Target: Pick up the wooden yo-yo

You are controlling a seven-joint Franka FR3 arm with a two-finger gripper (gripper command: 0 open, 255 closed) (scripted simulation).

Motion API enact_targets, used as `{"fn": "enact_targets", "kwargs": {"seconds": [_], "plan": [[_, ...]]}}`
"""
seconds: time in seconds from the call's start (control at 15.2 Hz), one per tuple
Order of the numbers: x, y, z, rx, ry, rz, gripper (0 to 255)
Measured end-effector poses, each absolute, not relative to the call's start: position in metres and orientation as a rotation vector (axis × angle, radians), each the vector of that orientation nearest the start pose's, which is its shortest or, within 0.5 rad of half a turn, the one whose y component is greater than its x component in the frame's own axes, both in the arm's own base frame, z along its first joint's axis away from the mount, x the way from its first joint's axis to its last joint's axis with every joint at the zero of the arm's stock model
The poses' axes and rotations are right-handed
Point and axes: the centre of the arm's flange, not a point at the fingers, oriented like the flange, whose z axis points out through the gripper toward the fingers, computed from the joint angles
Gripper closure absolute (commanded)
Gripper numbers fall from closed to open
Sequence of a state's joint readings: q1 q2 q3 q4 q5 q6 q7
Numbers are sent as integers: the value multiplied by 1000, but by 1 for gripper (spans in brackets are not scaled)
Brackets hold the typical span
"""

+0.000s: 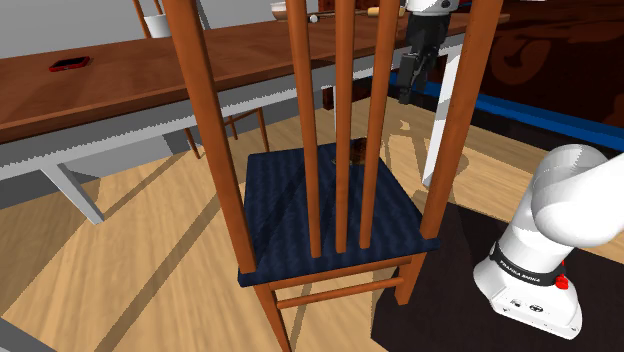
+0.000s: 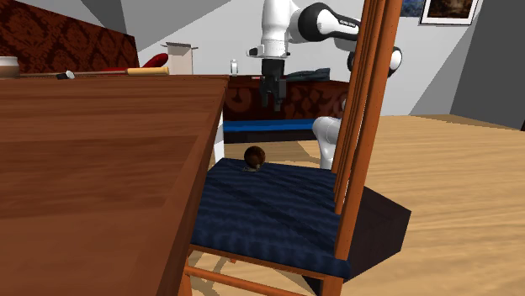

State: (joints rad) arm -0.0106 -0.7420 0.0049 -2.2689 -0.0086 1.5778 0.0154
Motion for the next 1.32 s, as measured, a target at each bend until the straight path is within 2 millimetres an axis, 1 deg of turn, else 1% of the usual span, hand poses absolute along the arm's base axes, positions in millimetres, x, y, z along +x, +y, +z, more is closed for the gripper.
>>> {"fn": "enact_targets", "kwargs": {"seconds": [0.07, 0.13, 0.2, 0.26, 0.53, 0.59, 0.66, 0.92, 0.99, 1.06, 1.32], "plan": [[321, -2, 619, -3152, 35, -80, 0], [324, -1, 614, -3154, -21, -85, 0], [330, 2, 607, -3156, -115, -93, 0], [337, 4, 602, -3154, -227, -104, 0], [367, 21, 567, -3094, -733, -151, 0], [373, 30, 559, -3065, -864, -163, 0], [382, 36, 550, -3031, -989, -174, 0], [399, 66, 517, -2838, -1488, -218, 0], [402, 69, 512, -2801, -1563, -225, 0], [404, 73, 508, -2781, -1601, -229, 0], [403, 75, 485, -2761, -1638, -232, 0]]}}
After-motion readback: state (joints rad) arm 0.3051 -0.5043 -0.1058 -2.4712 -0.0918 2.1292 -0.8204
